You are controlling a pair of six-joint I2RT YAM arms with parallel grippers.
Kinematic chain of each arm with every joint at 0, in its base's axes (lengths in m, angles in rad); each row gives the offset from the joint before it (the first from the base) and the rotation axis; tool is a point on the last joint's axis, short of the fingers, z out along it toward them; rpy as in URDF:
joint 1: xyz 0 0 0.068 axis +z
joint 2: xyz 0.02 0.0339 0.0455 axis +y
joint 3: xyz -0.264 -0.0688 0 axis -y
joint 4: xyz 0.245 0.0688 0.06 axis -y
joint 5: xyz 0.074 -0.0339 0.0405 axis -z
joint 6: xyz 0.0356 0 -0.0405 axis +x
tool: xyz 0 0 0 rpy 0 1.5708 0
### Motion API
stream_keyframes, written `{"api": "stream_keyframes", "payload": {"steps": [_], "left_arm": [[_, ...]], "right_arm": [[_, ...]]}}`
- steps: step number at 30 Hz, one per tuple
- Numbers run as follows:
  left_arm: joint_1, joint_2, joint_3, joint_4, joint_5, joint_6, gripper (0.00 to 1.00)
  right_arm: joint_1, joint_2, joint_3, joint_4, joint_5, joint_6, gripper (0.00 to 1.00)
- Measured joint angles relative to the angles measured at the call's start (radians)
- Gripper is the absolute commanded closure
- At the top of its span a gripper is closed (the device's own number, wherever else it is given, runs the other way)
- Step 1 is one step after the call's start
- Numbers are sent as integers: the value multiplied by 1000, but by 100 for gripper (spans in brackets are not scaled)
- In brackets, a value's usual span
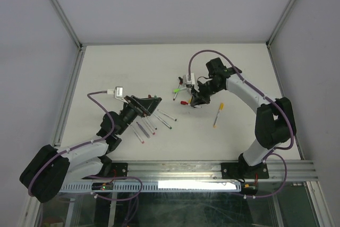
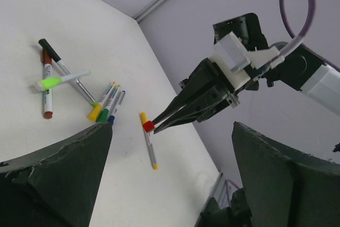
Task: Open the pen caps
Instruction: Pick up the pen from the center of the board, then open the pen cap from the pen.
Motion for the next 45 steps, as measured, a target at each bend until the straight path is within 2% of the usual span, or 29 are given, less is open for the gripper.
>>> {"api": "stream_keyframes", "payload": {"steps": [4,9,13,21,30,35,39,40,43,45], "left_arm": [[0,87,6,51,-10,-106,3],[-7,198,48,51,-48,-203,9],[-42,269,85,54,-92,-251,16],[-109,391,174,58,-148,-280,30],[-144,472,235,49,-181,-295,61],[-151,496,259,13,-181,-301,86],[-151,502,264,-6,-187,-293,97],[-151,502,264,-8,-188,-294,99],[-151,502,264,-14,-187,-287,100],[-151,502,264,-11,-186,-276,100]], "right_arm": [[21,0,41,71,-66,266,100],[48,0,42,161,-114,475,100],[57,0,33,232,-146,592,100],[77,8,11,287,-155,678,100],[91,9,8,310,-144,714,100],[92,10,8,313,-132,722,100],[93,10,8,313,-128,726,100],[93,10,5,314,-128,727,97],[93,10,-5,322,-130,732,70],[93,10,-13,331,-134,748,57]]}}
